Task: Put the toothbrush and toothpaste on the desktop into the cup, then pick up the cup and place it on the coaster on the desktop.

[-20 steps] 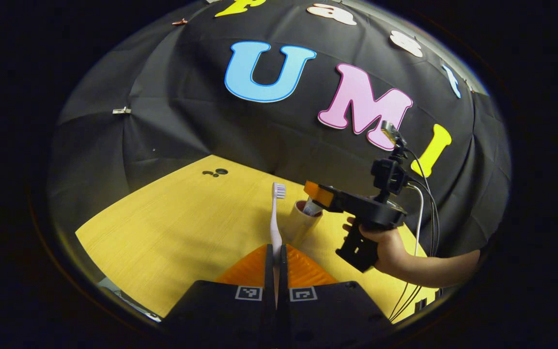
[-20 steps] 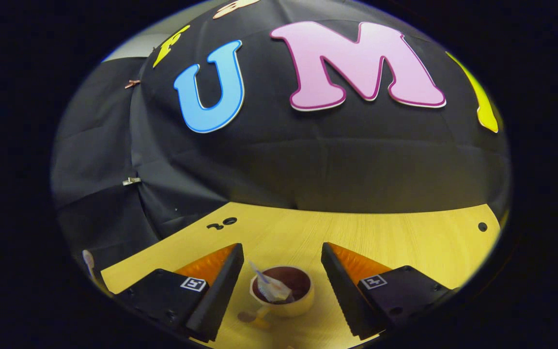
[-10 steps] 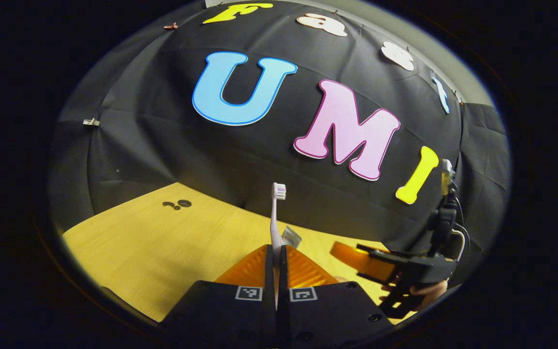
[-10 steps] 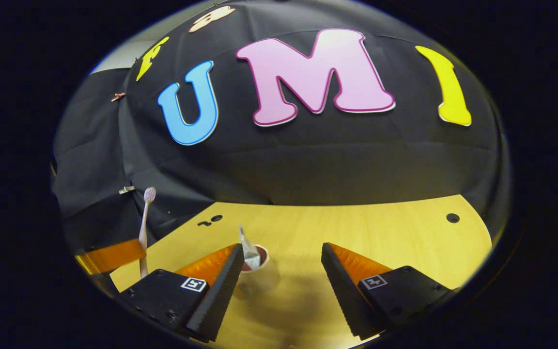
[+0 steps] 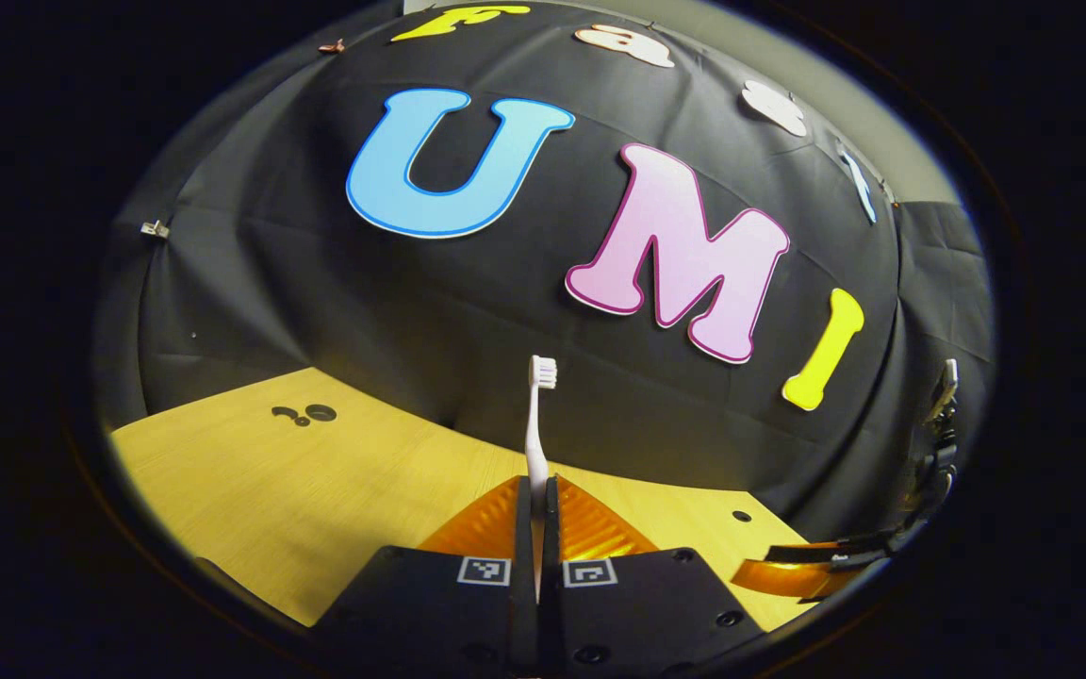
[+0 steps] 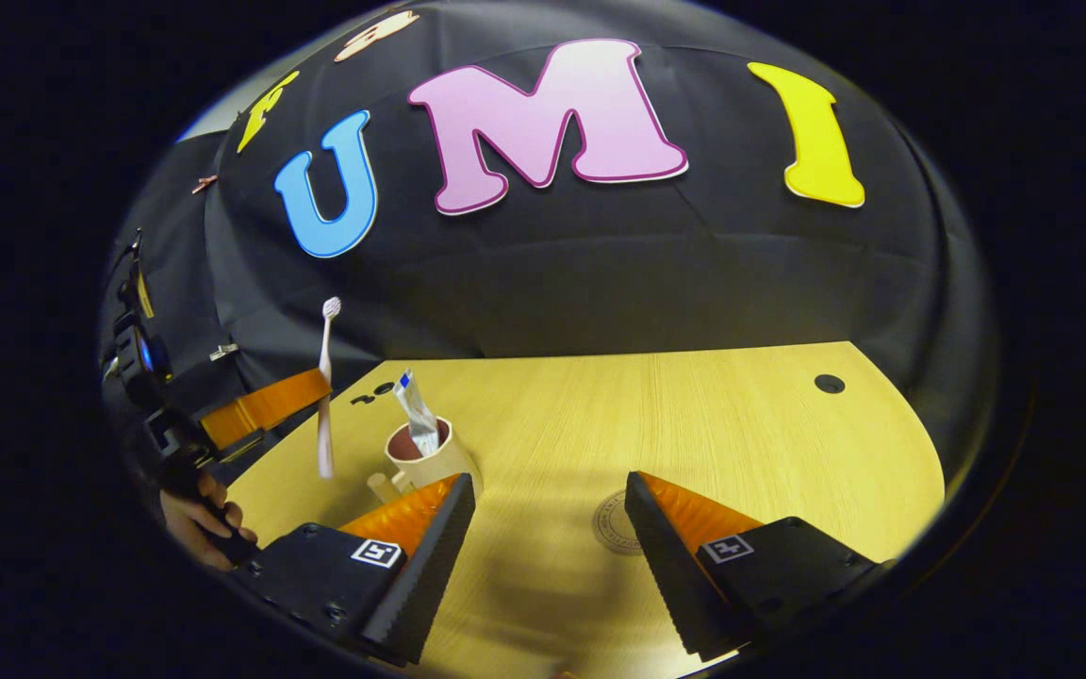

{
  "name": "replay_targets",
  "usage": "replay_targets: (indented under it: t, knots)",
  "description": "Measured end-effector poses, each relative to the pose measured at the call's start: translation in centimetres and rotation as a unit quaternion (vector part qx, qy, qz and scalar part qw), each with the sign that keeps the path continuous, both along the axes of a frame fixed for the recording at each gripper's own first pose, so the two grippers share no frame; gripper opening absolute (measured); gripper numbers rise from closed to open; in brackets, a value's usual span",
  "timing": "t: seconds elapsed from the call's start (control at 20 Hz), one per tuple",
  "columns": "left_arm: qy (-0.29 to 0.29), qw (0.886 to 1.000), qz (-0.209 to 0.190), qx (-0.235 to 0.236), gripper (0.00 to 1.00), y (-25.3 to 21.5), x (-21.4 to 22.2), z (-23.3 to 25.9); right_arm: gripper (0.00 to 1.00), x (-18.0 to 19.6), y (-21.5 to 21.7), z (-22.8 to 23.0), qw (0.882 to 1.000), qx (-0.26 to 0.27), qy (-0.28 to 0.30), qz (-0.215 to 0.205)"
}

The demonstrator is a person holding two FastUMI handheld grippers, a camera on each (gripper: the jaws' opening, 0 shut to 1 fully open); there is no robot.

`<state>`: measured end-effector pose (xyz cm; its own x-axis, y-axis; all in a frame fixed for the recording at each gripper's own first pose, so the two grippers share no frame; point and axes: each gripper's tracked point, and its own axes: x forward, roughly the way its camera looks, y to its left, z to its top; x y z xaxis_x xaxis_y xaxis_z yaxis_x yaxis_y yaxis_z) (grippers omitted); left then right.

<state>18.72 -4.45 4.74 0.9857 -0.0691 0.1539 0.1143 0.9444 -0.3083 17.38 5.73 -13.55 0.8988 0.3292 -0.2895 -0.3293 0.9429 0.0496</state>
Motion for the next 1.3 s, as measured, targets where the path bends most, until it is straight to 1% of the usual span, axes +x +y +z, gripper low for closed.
replay_targets:
  t: [0.2, 0.3, 0.4, 0.55, 0.8, 1.0, 1.15, 1.2, 1.25, 1.3]
  knots:
    - [-0.015, 1.0, -0.001, 0.005, 0.06, -0.3, 2.6, -0.1, 0.98, -0.2, -1.3, -1.3, 1.0, -0.003, 0.007, -0.006]
    - [-0.017, 1.0, -0.006, -0.009, 0.06, -0.5, 3.7, -0.5, 0.98, -0.2, -2.0, -1.9, 1.0, -0.002, 0.015, -0.01]
    - [-0.03, 1.0, 0.003, -0.001, 0.06, -0.3, 4.6, -0.6, 0.98, -0.2, -2.7, -2.3, 1.0, -0.004, 0.015, -0.016]
    - [-0.044, 0.999, -0.001, 0.013, 0.06, -0.4, 6.2, -1.1, 0.98, -0.1, -3.8, -3.0, 0.999, -0.003, 0.022, -0.027]
    - [-0.057, 0.998, 0.001, 0.022, 0.06, -0.2, 7.1, -2.5, 0.99, -0.1, -5.6, -4.3, 0.998, -0.004, 0.034, -0.046]
    - [-0.05, 0.998, -0.008, 0.04, 0.07, -0.7, 7.1, -4.3, 0.98, -0.1, -6.1, -5.1, 0.998, -0.007, 0.044, -0.054]
    - [-0.052, 0.997, -0.012, 0.053, 0.11, -0.9, 6.3, -4.5, 0.99, 0.0, -5.9, -5.4, 0.997, -0.007, 0.044, -0.057]
    - [-0.052, 0.997, -0.013, 0.056, 0.14, -0.8, 6.0, -4.3, 0.98, 0.1, -5.8, -5.4, 0.997, -0.006, 0.045, -0.058]
    - [-0.049, 0.997, -0.013, 0.061, 0.28, -0.7, 5.6, -4.4, 0.98, 0.0, -5.6, -5.4, 0.997, -0.003, 0.047, -0.058]
    - [-0.048, 0.997, -0.012, 0.067, 0.28, -0.5, 5.0, -4.2, 0.98, 0.0, -5.4, -5.3, 0.997, -0.001, 0.047, -0.058]
